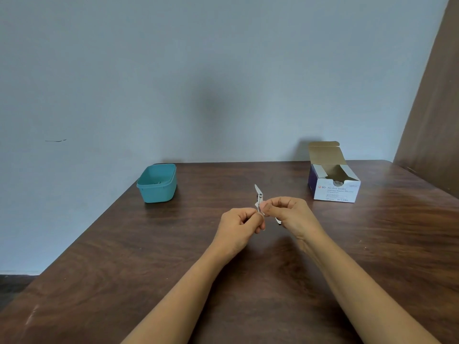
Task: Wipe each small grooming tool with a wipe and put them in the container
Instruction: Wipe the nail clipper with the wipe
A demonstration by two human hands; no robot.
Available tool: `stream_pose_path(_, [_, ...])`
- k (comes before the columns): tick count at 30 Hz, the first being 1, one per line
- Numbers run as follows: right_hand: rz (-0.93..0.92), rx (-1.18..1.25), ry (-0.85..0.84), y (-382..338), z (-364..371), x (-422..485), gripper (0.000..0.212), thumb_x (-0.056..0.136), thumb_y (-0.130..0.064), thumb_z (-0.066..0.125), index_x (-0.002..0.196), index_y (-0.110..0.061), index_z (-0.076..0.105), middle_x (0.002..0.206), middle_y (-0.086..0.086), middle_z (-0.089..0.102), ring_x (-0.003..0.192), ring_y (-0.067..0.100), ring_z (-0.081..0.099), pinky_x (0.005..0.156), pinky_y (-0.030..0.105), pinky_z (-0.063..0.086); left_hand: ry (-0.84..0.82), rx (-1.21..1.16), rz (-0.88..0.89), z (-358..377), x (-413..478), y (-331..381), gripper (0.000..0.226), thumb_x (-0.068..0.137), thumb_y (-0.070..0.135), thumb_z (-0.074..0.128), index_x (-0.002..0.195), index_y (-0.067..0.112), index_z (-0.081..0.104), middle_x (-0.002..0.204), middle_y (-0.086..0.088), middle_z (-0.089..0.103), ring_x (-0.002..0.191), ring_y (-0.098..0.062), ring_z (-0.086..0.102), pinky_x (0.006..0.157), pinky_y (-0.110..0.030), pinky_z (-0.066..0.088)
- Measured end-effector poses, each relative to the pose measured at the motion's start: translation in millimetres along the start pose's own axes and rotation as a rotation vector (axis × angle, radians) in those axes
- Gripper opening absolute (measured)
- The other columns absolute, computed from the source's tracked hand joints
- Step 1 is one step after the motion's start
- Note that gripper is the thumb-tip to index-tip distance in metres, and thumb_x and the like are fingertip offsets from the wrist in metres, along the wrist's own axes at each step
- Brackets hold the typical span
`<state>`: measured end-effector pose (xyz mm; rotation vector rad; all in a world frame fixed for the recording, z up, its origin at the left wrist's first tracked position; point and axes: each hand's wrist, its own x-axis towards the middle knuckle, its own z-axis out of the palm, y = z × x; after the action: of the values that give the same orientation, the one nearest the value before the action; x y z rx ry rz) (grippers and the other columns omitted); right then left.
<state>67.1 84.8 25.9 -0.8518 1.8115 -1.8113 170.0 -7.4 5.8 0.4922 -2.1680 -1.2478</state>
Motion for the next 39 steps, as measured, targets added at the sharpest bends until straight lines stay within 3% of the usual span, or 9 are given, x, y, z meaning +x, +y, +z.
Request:
stream_pose_path(6, [0.027,-0.112,-0.067,-1,-6,3,0.013,0.085,-0.013,0.070,0.087,-0.001,0.073,0.068,0.000,0.067,0.040,-0.007,0.050,0.045,0.007,0.035,0.003,0.071,0.035,-2,0,-2,0.032,0.089,0.018,0.055,0.059,0.018,0.065,0.054,0.009,0.059,0.057,0.000,0.052,0.060,-0.013,0.040])
stream_pose_path(10, [-0.010,-0.063,-0.023,4,0,4,0.013,0.087,-0.015,0.068,0.076,-0.010,0.073,0.064,-0.009,0.068,0.054,-0.007,0.057,0.062,0.012,0.039,0.005,0.050,0.022,0,0,-3,0.029,0.087,0.015,0.055,0.060,0.014,0.065,0.054,0.009,0.058,0.055,0.000,0.049,0.057,-0.014,0.038])
stream_pose_path(14, [0.035,0.067,0.047,4,3,2,0.018,0.090,-0.019,0.064,0.087,-0.004,0.074,0.054,-0.016,0.063,0.047,-0.010,0.053,0.061,0.016,0.035,-0.030,0.064,0.036,4,-1,-2,0.029,0.086,0.014,0.054,0.059,0.016,0.065,0.054,0.008,0.059,0.057,-0.003,0.051,0.059,-0.015,0.038])
stream_pose_path(17, [0.036,0.018,-0.008,3,0,2,0.018,0.089,-0.018,0.065,0.090,-0.003,0.074,0.053,-0.015,0.063,0.044,-0.009,0.052,0.059,0.015,0.033,-0.023,0.067,0.034,3,-1,-1,0.030,0.087,0.014,0.054,0.059,0.016,0.065,0.054,0.008,0.058,0.054,-0.001,0.048,0.056,-0.012,0.036])
stream_pose_path(22, [0.042,-0.107,-0.085,1,-2,3,0.019,0.087,-0.018,0.066,0.090,-0.001,0.074,0.069,-0.007,0.068,0.045,-0.010,0.052,0.060,0.016,0.033,0.018,0.078,0.046,-3,0,-2,0.030,0.088,0.016,0.055,0.060,0.017,0.065,0.055,0.009,0.059,0.056,0.000,0.051,0.058,-0.013,0.039])
stream_pose_path(25, [0.056,-0.112,-0.099,2,-3,5,0.019,0.089,-0.019,0.065,0.089,-0.001,0.073,0.062,-0.013,0.065,0.044,-0.010,0.051,0.060,0.016,0.032,0.041,0.067,0.048,-1,0,-2,0.030,0.089,0.018,0.054,0.062,0.016,0.066,0.057,0.010,0.060,0.058,0.000,0.052,0.059,-0.012,0.040])
stream_pose_path(29, [0.083,0.079,-0.009,7,3,5,0.010,0.088,-0.012,0.066,0.079,-0.013,0.071,0.053,-0.014,0.063,0.049,-0.001,0.051,0.059,0.018,0.033,0.074,-0.020,0.046,1,1,-1,0.029,0.089,0.014,0.054,0.063,0.013,0.066,0.054,0.011,0.057,0.053,0.004,0.049,0.055,-0.009,0.036])
stream_pose_path(35, [0.217,0.498,0.147,9,0,13,0.008,0.086,-0.006,0.065,0.085,-0.013,0.068,0.076,0.001,0.061,0.052,0.005,0.038,0.043,0.015,0.032,0.039,-0.061,0.034,5,0,1,0.029,0.090,0.012,0.051,0.065,0.011,0.065,0.055,0.010,0.056,0.051,0.003,0.045,0.057,-0.016,0.034])
stream_pose_path(39, [0.231,0.405,0.116,12,-3,14,0.005,0.086,-0.011,0.067,0.086,-0.015,0.070,0.072,-0.003,0.066,0.052,0.005,0.039,0.041,0.014,0.033,0.030,-0.090,0.025,4,0,0,0.031,0.092,0.016,0.050,0.064,0.018,0.065,0.058,0.010,0.056,0.054,0.001,0.045,0.060,-0.021,0.036])
